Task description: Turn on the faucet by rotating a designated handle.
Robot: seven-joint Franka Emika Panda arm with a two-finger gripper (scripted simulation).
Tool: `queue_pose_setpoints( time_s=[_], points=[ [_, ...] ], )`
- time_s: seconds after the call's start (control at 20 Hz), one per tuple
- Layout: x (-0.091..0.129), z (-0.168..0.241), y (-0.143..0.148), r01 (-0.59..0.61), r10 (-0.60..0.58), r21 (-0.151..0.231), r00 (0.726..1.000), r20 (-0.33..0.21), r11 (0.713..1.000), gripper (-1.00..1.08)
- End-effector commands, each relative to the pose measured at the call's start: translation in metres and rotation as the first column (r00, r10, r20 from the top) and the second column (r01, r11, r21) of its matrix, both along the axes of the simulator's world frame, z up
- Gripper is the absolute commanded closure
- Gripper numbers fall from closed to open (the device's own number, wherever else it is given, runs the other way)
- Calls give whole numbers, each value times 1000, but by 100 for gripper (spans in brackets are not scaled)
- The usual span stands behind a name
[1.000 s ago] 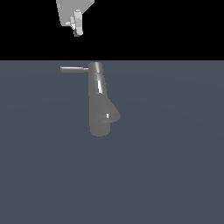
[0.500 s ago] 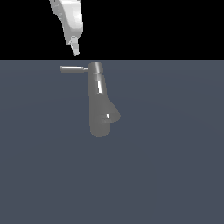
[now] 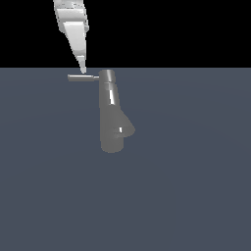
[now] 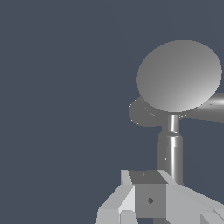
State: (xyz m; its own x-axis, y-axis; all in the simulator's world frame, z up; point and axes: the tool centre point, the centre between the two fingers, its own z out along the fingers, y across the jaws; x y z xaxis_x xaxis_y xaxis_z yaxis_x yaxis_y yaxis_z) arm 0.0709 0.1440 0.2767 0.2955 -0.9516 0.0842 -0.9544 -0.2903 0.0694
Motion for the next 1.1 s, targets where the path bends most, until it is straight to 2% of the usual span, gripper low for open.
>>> queue_pose_setpoints(
  time_s=[0.0, 0.4, 0.8, 1.05],
  points=[
    [3, -5, 3, 17, -17, 0, 1000, 2, 1000, 108],
    [5, -7, 2, 29, -29, 1, 1000, 3, 1000, 108],
    [-1, -23, 24, 32, -32, -1, 999, -5, 999, 108],
    [5, -33, 27, 68, -68, -1, 998, -1, 998, 108]
  ],
)
